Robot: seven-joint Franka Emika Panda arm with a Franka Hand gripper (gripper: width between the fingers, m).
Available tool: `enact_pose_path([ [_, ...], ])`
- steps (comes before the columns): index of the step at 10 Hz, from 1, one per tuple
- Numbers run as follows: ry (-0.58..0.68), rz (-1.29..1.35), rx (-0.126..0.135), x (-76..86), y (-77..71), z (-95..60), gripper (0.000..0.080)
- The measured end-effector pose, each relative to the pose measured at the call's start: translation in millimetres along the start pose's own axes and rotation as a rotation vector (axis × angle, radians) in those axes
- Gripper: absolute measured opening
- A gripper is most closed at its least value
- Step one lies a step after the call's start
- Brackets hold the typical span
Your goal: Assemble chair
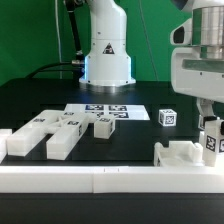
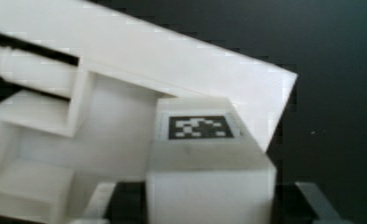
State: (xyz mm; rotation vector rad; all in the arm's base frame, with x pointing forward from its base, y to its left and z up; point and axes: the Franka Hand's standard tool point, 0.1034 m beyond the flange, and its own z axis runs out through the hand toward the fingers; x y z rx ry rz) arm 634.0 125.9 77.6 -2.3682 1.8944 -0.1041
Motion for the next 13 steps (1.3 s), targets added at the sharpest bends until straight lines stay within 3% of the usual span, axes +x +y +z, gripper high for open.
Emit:
enact_pose_path([
  [3, 0.000, 0.136, 0.000, -0.5, 0.0, 0.1, 0.0290],
  [4, 0.000, 0.116, 0.000, -0.6, 0.1, 0.5, 0.0373],
  [6, 0.000, 0.031, -0.002, 0.7, 0.5, 0.7, 0.0616],
  [13, 0.011, -0.632, 0.010, 3.9, -1.8, 1.1, 0.0649],
])
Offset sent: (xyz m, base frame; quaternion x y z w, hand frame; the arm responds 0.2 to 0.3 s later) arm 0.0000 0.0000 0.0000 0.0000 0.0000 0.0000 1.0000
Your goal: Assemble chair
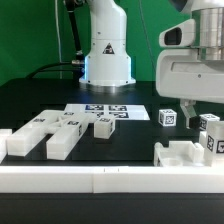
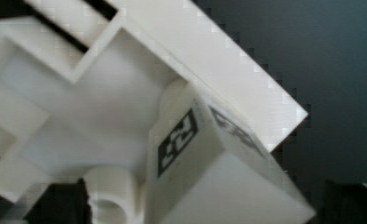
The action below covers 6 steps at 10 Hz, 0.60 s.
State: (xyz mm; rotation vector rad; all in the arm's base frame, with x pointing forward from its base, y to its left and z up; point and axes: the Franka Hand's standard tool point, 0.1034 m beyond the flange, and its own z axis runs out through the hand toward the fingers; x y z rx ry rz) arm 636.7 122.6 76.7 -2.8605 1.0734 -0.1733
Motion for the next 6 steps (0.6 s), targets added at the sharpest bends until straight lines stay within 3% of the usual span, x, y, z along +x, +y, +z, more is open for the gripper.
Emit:
enact_pose_path([
  [6, 0.004, -0.406, -0.008, 0.4, 0.3, 0.2, 0.0649],
])
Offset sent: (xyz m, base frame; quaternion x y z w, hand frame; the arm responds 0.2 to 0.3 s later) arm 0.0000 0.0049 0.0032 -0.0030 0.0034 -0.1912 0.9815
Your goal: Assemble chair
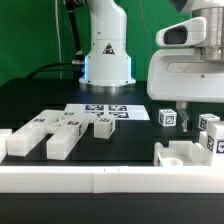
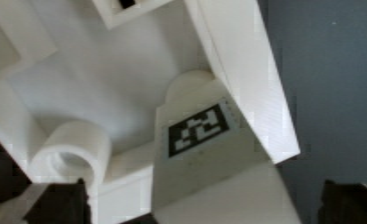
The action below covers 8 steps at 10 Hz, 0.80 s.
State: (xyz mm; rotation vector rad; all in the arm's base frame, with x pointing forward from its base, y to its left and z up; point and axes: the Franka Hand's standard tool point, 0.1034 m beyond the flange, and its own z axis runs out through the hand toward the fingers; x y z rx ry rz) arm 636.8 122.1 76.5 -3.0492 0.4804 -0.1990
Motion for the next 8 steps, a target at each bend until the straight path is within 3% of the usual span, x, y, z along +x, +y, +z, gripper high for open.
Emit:
enact_pose_path([
  [3, 0.001, -0.184, -0.001, 2.8, 4.2, -0.3, 0.0649],
  [5, 0.001, -0.201, -0.001, 2.9, 4.6, -0.2, 0.0402],
  [6, 0.001, -0.199, -0.001, 2.9, 4.6, -0.2, 0.0402],
  [7, 0.001, -0.174, -0.001, 2.8, 4.7, -0.1, 0.0290],
  [8, 0.001, -0.174, -0.001, 2.8, 4.7, -0.1, 0.0290],
])
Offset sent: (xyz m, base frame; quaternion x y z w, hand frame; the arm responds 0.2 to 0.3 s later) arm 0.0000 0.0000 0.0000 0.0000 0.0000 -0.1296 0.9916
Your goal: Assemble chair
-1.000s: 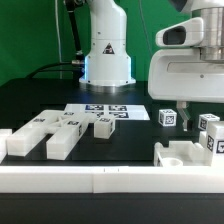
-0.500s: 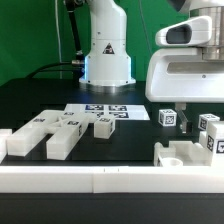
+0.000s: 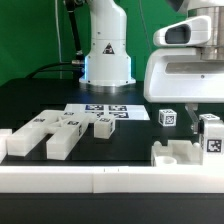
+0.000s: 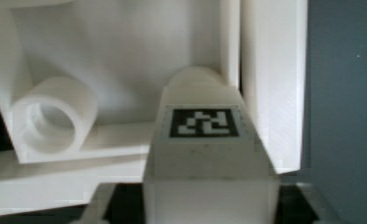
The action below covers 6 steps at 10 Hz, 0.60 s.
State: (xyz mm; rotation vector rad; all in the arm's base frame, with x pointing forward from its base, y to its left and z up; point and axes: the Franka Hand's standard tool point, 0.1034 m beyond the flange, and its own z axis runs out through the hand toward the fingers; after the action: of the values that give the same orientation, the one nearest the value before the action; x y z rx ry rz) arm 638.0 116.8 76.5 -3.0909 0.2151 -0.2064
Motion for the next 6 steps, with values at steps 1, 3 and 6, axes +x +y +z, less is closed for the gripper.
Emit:
enact_pose_path([
  [1, 0.000, 0.094, 0.002, -0.1, -0.3, 0.0, 0.0290],
  [3, -0.002, 0.242, 0.001, -0.5, -0.6, -0.1, 0.0290],
  [6, -0.008, 0.551, -0.002, -2.8, -1.6, 0.1, 0.0291],
])
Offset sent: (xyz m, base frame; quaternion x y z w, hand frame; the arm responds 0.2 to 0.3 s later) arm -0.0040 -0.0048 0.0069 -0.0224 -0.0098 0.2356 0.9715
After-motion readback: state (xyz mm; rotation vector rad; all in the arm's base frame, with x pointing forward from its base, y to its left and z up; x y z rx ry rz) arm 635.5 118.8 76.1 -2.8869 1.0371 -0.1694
